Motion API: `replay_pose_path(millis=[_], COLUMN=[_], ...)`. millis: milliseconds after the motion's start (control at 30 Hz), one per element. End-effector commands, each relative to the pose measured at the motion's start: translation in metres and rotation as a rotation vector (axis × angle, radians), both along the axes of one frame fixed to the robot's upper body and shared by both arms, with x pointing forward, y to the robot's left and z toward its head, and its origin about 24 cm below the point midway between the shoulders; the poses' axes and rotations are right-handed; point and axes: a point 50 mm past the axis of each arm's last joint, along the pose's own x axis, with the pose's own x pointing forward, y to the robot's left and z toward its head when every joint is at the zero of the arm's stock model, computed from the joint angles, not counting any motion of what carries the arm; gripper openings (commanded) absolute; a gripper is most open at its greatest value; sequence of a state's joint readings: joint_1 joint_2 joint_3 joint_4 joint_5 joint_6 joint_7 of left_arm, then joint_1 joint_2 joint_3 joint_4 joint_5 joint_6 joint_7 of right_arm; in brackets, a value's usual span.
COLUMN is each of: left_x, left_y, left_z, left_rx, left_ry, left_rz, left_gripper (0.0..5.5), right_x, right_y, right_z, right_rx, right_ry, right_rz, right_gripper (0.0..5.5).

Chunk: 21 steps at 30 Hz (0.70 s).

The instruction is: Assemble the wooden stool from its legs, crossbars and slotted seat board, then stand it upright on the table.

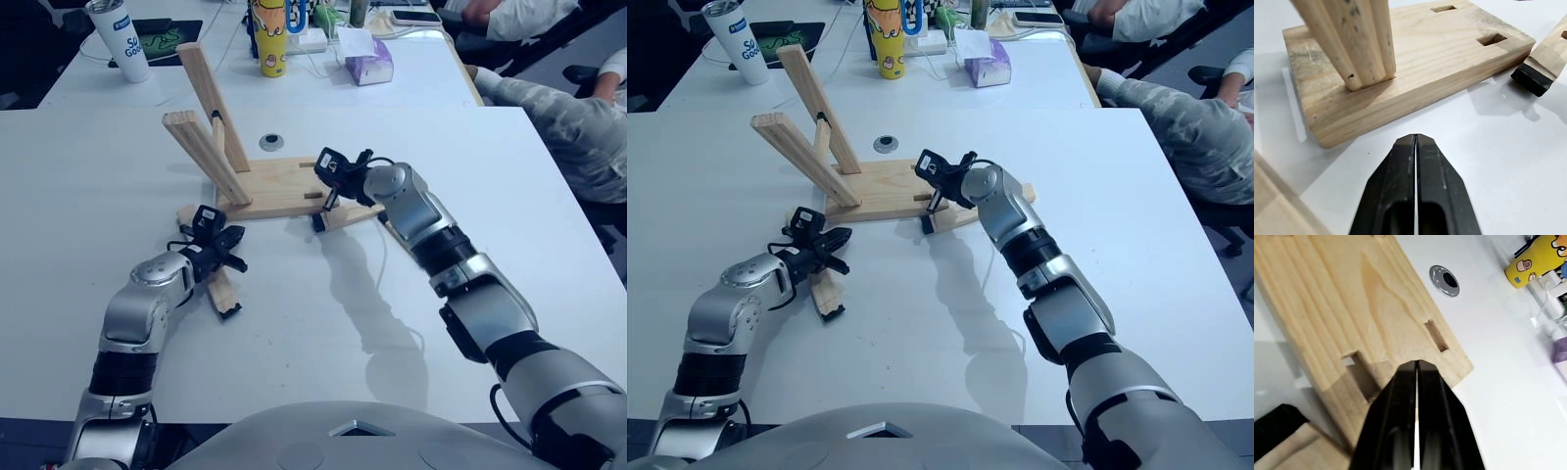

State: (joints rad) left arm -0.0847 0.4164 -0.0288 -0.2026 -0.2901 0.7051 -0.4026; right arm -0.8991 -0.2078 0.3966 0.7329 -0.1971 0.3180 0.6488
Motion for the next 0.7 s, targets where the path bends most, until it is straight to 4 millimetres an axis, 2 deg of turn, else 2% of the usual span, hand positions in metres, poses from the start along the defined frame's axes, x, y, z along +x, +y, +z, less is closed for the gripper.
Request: replay_pose_path(millis=[33, 133, 267, 400, 700], left_x=[0.002, 0.003, 0.003, 0.001, 0.003], left_y=[-0.001, -0.003, -0.004, -0.002, -0.003], left_z=[0.001, 0.0, -0.005, -0.008, -0.01], left_rx=[0.023, 0.024, 0.019, 0.019, 0.025], left_ry=[-0.013, -0.015, -0.005, 0.004, 0.007], left_rz=[-0.001, -0.001, 0.009, 0.019, 0.015], left_gripper=[0.04, 0.04, 0.04, 0.04, 0.04], right_x=[0.014, 0.011, 0.006, 0.005, 0.001], right_y=[-0.009, -0.01, -0.004, 0.003, -0.001], right_z=[0.012, 0.001, -0.012, -0.014, -0.024], right_rx=[0.021, -0.041, -0.134, -0.154, -0.214], right_ry=[0.103, 0.168, 0.16, 0.139, 0.225], right_rz=[0.001, 0.072, 0.157, 0.201, 0.19], right_gripper=[0.01, 0.01, 0.01, 0.01, 0.01])
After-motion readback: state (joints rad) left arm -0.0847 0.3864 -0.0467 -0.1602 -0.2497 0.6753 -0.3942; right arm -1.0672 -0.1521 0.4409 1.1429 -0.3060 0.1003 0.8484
